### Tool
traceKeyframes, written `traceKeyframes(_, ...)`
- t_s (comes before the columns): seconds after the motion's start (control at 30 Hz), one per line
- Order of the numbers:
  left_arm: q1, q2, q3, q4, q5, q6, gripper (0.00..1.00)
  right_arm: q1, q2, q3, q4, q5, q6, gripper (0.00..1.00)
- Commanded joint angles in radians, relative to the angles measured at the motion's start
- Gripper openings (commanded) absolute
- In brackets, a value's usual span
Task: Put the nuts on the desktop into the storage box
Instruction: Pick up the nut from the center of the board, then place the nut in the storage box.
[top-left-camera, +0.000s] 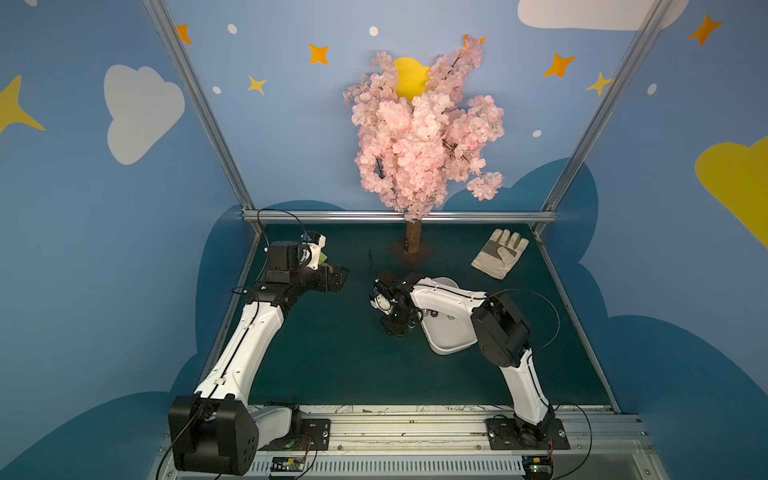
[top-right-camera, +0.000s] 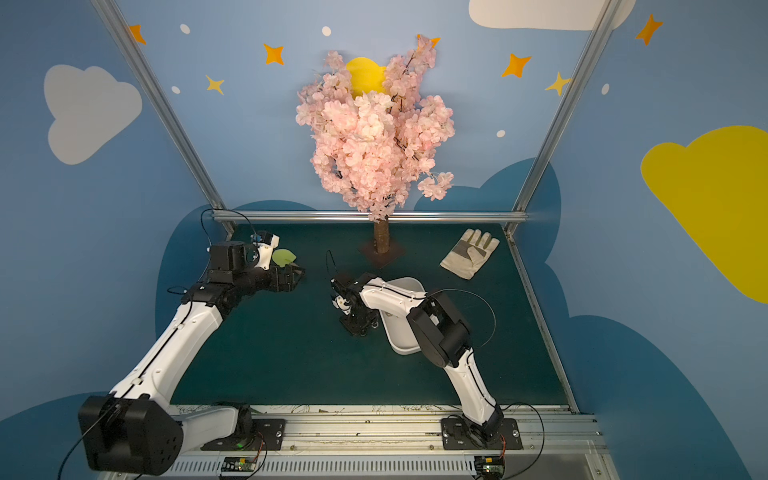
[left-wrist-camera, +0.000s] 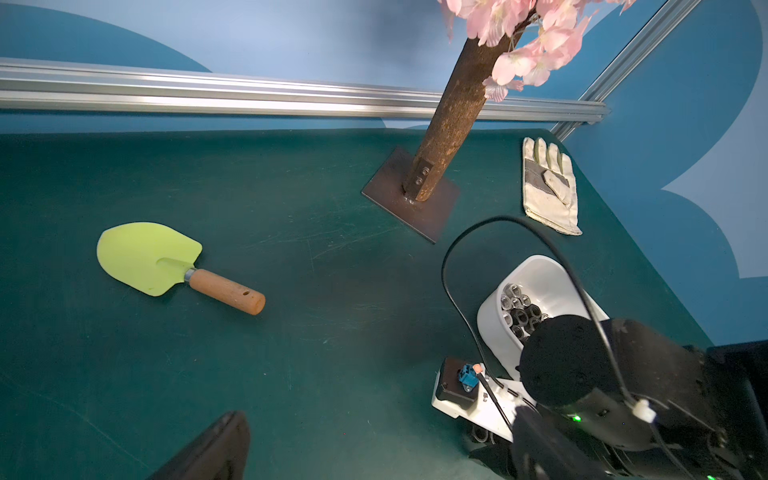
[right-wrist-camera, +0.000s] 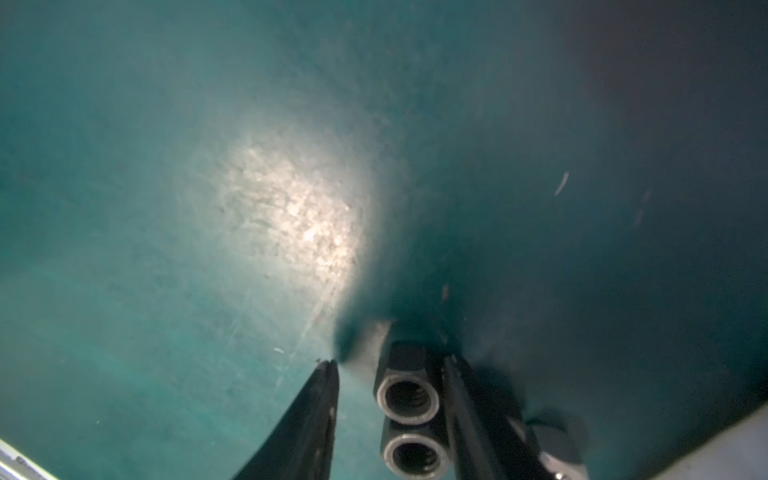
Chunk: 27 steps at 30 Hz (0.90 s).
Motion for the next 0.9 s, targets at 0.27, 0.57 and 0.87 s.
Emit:
traceKeyframes(0.27, 0.002, -0.018, 0.0, 0.009, 0.013, 0.006, 1.0, -0.002, -0.175, -0.018, 0.036, 0.085, 0.022, 0.18)
traceKeyframes(0.57, 0.003, -0.022, -0.002, 0.006, 0.008, 0.011, 1.0, -0.178, -0.399, -0.229, 0.158, 0.11, 0.095, 0.17)
traceKeyframes(0.87, 0.003, -0.02, -0.003, 0.006, 0.009, 0.011, 1.0, -0.337, -0.473, -0.437, 0.099, 0.101, 0.128, 0.17)
